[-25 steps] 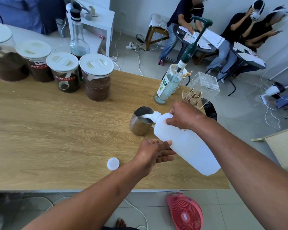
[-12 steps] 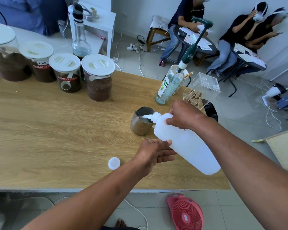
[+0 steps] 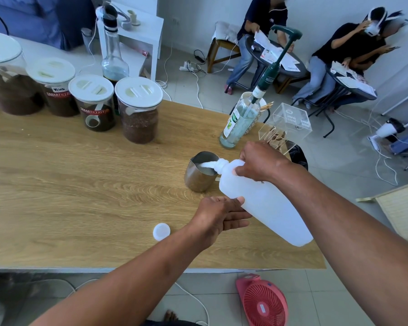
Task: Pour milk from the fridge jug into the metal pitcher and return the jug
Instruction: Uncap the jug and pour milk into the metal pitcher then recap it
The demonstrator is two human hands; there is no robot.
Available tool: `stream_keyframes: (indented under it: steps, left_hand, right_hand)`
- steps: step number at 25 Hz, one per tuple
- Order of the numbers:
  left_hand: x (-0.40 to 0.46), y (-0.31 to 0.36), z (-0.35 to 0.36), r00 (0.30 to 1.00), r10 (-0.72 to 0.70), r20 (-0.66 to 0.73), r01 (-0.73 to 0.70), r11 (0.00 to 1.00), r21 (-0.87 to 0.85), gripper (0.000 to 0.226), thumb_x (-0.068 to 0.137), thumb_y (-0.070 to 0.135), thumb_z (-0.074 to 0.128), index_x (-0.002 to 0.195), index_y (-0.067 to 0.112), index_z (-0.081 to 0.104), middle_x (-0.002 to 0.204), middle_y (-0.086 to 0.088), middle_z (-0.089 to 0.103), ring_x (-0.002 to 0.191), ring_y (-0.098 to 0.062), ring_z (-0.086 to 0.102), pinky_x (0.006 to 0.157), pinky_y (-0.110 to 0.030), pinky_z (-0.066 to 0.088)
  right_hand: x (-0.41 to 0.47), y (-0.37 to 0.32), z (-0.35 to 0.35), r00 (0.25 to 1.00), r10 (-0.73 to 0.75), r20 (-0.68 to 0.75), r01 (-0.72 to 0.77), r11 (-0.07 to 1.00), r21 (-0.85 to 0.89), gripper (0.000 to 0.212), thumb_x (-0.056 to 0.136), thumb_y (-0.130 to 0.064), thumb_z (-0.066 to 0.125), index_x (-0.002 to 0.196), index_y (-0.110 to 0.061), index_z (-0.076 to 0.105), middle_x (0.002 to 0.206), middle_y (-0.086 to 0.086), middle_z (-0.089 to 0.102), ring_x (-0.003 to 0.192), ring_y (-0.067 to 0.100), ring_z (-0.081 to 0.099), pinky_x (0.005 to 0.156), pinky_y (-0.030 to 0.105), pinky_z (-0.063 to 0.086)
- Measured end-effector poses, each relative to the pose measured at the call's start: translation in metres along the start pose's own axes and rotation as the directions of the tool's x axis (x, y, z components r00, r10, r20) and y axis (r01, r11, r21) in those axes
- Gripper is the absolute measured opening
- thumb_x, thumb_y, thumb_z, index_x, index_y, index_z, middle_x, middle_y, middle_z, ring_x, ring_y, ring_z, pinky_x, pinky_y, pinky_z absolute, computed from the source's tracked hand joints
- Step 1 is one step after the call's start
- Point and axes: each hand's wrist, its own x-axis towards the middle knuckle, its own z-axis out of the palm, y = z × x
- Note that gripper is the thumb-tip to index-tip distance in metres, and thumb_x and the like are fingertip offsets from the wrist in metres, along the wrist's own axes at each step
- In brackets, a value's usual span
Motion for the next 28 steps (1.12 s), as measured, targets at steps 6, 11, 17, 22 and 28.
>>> stream_keyframes:
  steps: [6, 11, 17, 22, 28]
  left_hand:
    - [0.0001, 0.0008, 0.0018, 1.000, -0.002, 0.012, 0.002, 1.000, 0.001, 0.036, 0.094, 0.014, 0.071, 0.118, -0.011, 0.065, 0.111, -0.026, 0.076, 0.104, -0.035, 0.076, 0.088, -0.045, 0.063]
    - [0.0000, 0.0025, 0.0026, 1.000, -0.008, 0.011, 0.008, 1.000, 0.000, 0.034, 0.094, 0.014, 0.071, 0.117, -0.011, 0.066, 0.110, -0.026, 0.076, 0.103, -0.035, 0.076, 0.086, -0.044, 0.063]
    - [-0.0015, 0.0039, 0.0036, 1.000, -0.012, 0.025, 0.013, 1.000, -0.005, 0.033, 0.095, 0.014, 0.070, 0.118, -0.010, 0.066, 0.111, -0.025, 0.076, 0.103, -0.035, 0.076, 0.086, -0.043, 0.063]
    - [-0.0022, 0.0055, 0.0034, 0.999, -0.014, 0.037, 0.014, 1.000, -0.009, 0.033, 0.095, 0.013, 0.069, 0.118, -0.010, 0.066, 0.113, -0.026, 0.075, 0.104, -0.035, 0.076, 0.085, -0.042, 0.064]
    - [-0.0014, 0.0075, 0.0038, 0.999, -0.017, 0.037, 0.017, 1.000, -0.006, 0.033, 0.095, 0.014, 0.070, 0.118, -0.010, 0.066, 0.112, -0.026, 0.075, 0.103, -0.034, 0.076, 0.084, -0.041, 0.064]
  right_hand:
    - [-0.0015, -0.0009, -0.0037, 1.000, 0.007, 0.014, -0.007, 1.000, -0.007, 0.039, 0.087, -0.030, 0.076, 0.065, -0.017, 0.046, 0.068, 0.004, 0.052, 0.061, 0.024, 0.058, 0.058, 0.029, 0.044]
    - [-0.0019, -0.0006, -0.0035, 1.000, 0.011, 0.007, -0.011, 1.000, -0.018, 0.042, 0.086, -0.031, 0.076, 0.063, -0.017, 0.044, 0.066, 0.003, 0.050, 0.067, 0.027, 0.057, 0.051, 0.029, 0.034]
    - [-0.0009, -0.0014, -0.0019, 1.000, 0.016, 0.004, -0.016, 0.999, -0.032, 0.045, 0.086, -0.033, 0.077, 0.063, -0.018, 0.041, 0.072, 0.004, 0.048, 0.069, 0.026, 0.055, 0.050, 0.029, 0.030]
    - [0.0013, -0.0018, -0.0018, 1.000, 0.012, -0.003, -0.012, 0.999, -0.041, 0.041, 0.085, -0.034, 0.077, 0.065, -0.020, 0.044, 0.075, 0.001, 0.047, 0.084, 0.030, 0.060, 0.051, 0.029, 0.031]
    - [0.0033, -0.0025, -0.0019, 1.000, -0.005, -0.028, 0.004, 0.999, -0.049, 0.027, 0.086, -0.034, 0.077, 0.084, -0.014, 0.057, 0.092, 0.009, 0.060, 0.085, 0.030, 0.063, 0.054, 0.029, 0.035]
